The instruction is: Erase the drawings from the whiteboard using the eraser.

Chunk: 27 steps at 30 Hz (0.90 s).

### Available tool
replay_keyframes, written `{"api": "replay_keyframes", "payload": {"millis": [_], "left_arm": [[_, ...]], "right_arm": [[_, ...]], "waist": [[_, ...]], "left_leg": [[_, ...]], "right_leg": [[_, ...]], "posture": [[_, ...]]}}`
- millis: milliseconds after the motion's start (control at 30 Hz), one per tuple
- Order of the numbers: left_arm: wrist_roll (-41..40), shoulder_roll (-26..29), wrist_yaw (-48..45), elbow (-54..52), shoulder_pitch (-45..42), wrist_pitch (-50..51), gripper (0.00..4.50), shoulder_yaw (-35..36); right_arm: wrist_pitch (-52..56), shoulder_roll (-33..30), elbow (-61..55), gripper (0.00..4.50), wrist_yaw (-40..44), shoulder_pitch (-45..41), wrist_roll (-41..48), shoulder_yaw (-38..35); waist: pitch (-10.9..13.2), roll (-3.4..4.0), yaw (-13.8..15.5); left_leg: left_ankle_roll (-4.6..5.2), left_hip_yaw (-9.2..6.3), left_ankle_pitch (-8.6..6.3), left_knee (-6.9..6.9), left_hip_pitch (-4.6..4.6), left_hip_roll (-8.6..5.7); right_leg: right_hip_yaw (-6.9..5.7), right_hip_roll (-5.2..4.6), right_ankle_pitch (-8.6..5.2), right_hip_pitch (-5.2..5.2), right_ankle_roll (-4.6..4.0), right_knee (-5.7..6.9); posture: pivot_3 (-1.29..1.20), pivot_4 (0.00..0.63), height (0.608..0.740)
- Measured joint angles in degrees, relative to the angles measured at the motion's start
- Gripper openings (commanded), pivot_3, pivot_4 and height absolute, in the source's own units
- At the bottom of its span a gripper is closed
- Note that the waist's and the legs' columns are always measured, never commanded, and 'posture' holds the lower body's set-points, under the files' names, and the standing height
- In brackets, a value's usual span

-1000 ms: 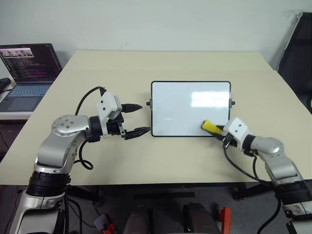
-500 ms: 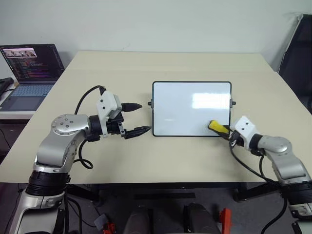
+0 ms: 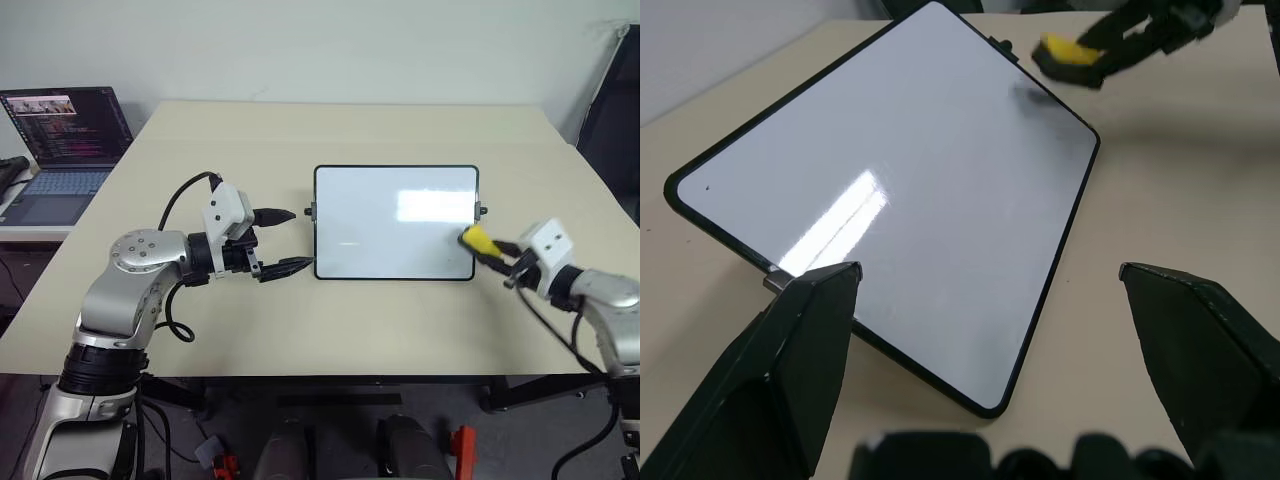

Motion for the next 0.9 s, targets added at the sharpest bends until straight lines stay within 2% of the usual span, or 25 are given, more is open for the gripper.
{"api": "replay_keyframes", "payload": {"millis": [67,133,233,333,500,900], "left_arm": [[-0.8,-1.1,-0.5,0.0,-0.6,0.2,4.50,-0.1],[-1.2,-2.0,-1.0,-0.3,-1.0,0.3,4.50,-0.7],[-1.4,-4.6,-1.3,-0.5,-1.7,0.3,4.50,-3.2],[-1.6,-6.7,-2.1,-0.8,-2.1,0.4,4.50,-5.7],[-1.7,-7.4,-2.7,-1.3,-2.9,0.4,4.50,-7.2],[-1.9,-6.4,-2.1,-2.1,-1.7,1.4,4.50,-6.7]], "right_arm": [[3.4,-3.6,-1.1,0.96,-0.1,-1.9,3.5,-5.3],[4.4,-7.5,1.3,0.96,-1.1,-2.2,3.3,-9.6],[4.5,-9.9,10.2,0.96,-4.0,-0.8,0.2,-11.2],[4.7,-9.1,19.1,0.96,-6.0,0.9,-2.1,-10.6],[4.6,-7.9,25.8,0.96,-5.7,1.2,-4.0,-7.4],[4.2,-7.9,41.8,0.96,-6.1,-8.9,-9.0,-0.8]], "waist": [[0.0,0.00,0.2],[0.0,-0.09,0.7],[-0.1,-0.15,1.2],[0.0,-0.10,1.1],[0.0,0.12,-0.6],[0.0,0.13,-0.9]], "left_leg": [[0.00,-0.06,-0.01,-0.02,-0.06,-0.04],[-0.01,-0.12,-0.04,-0.04,-0.09,-0.07],[-0.02,-0.05,-0.06,-0.03,-0.10,-0.10],[-0.02,0.04,-0.06,-0.04,-0.08,-0.09],[-0.01,0.11,-0.05,-0.05,-0.01,-0.07],[-0.01,0.07,-0.05,-0.04,-0.04,-0.11]], "right_leg": [[-0.07,-0.03,-0.01,0.00,0.01,-0.07],[-0.17,-0.06,-0.04,0.06,0.02,-0.18],[-0.12,-0.08,-0.08,0.08,0.03,-0.23],[-0.04,-0.07,-0.10,0.02,0.01,-0.16],[0.05,-0.04,-0.12,0.02,0.03,-0.10],[0.05,-0.04,-0.13,0.04,0.10,-0.14]], "posture": [[0.00,0.150,0.740],[0.00,0.150,0.740],[0.00,0.150,0.740],[0.00,0.150,0.740],[0.00,0.150,0.740],[0.00,0.150,0.740]]}}
